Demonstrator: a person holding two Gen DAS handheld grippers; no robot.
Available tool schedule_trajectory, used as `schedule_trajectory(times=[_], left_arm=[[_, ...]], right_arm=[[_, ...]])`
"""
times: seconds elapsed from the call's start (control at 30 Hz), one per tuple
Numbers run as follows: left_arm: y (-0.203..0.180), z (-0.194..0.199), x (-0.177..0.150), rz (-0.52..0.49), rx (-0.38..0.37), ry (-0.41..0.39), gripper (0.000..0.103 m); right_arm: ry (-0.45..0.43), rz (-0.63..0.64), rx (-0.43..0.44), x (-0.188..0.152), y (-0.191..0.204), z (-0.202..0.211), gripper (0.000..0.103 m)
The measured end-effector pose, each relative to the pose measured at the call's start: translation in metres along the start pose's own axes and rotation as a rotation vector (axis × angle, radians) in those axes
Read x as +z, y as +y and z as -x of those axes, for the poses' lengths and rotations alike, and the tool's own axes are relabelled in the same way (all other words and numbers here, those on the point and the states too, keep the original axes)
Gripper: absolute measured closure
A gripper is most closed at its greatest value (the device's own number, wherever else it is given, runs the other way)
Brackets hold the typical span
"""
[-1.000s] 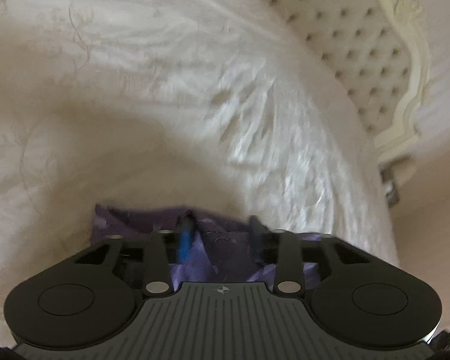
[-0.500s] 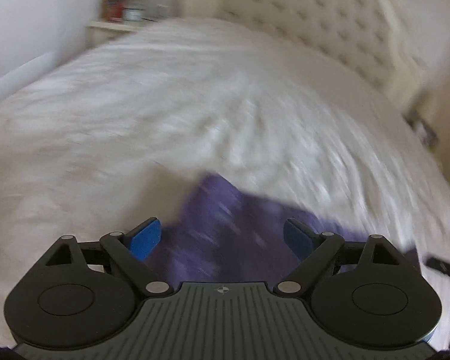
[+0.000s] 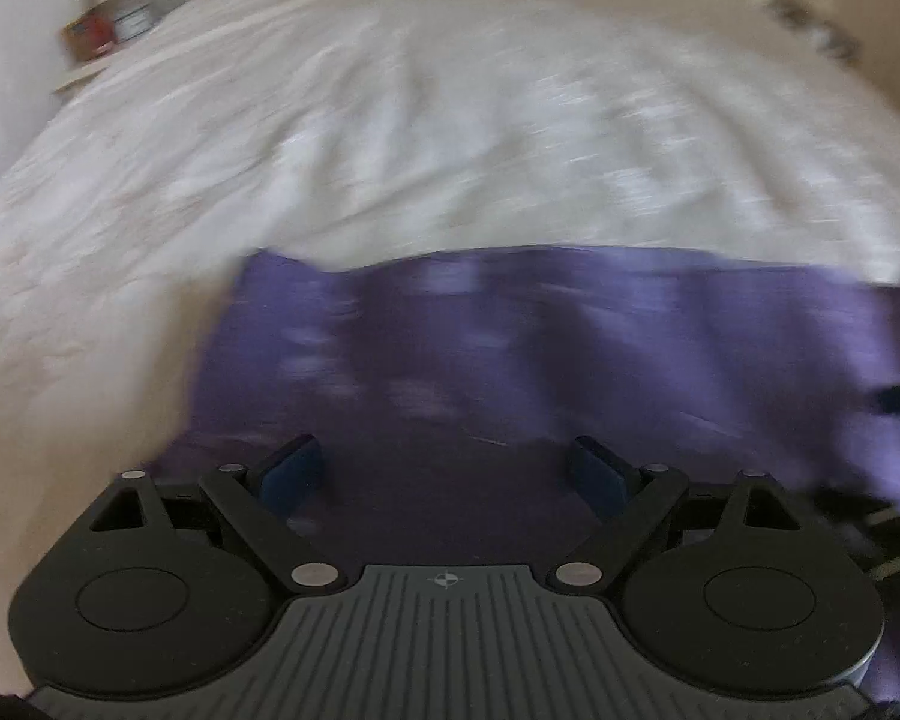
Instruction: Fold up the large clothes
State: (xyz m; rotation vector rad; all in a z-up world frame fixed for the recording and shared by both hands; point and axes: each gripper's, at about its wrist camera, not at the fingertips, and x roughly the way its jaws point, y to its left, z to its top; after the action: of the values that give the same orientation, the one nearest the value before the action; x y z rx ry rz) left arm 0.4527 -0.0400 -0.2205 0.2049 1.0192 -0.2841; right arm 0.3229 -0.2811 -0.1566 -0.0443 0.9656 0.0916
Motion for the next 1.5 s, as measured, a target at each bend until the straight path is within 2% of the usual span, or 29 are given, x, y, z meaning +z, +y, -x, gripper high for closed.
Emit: schedule_trajectory(times=[0.03, 0.07, 0.17, 0.27, 0.37, 0.7, 0.8, 1.03, 1.27, 1.37, 1.5], left_arm=[[0.013, -0.01, 0.003, 0.032, 0.002, 0.018, 0.0], [0.026, -0.017, 0.005, 0.066, -0.011, 0.031, 0.0], [0.05, -0.031, 0.01, 0.107, -0.064, 0.058, 0.0], [0.052, -0.033, 0.011, 0.079, -0.069, 0.06, 0.0], [0.049, -0.034, 0.008, 0.094, -0.068, 0.05, 0.0], [0.039, -0.04, -0.01, 0.09, -0.034, -0.081, 0.0], [0.037, -0.04, -0.012, 0.09, -0.03, -0.098, 0.0], [0.039, -0.04, -0.01, 0.095, -0.034, -0.081, 0.0], [0.041, -0.031, 0.004, 0.085, -0.064, 0.047, 0.0], [0.038, -0.016, -0.002, 0.049, -0.068, 0.052, 0.002], [0.041, 0.017, -0.023, 0.035, -0.091, 0.029, 0.002]], right_arm=[[0.01, -0.022, -0.011, 0.002, -0.011, -0.009, 0.005], [0.017, -0.047, -0.012, 0.002, -0.023, -0.017, 0.003], [0.018, -0.091, -0.029, 0.002, -0.046, -0.032, 0.002], [0.009, -0.197, -0.039, 0.0, -0.067, -0.039, 0.002], [0.005, -0.284, -0.043, -0.003, -0.082, -0.044, 0.002], [-0.11, -0.264, -0.08, -0.022, -0.073, -0.05, 0.0], [-0.13, -0.266, -0.084, -0.023, -0.071, -0.05, 0.0], [-0.128, -0.27, -0.083, -0.024, -0.071, -0.048, 0.0], [-0.03, -0.274, -0.036, -0.011, -0.079, -0.038, 0.001], [-0.007, -0.28, -0.01, -0.011, -0.081, -0.021, 0.001], [-0.042, -0.391, 0.034, -0.029, -0.091, 0.018, 0.001]])
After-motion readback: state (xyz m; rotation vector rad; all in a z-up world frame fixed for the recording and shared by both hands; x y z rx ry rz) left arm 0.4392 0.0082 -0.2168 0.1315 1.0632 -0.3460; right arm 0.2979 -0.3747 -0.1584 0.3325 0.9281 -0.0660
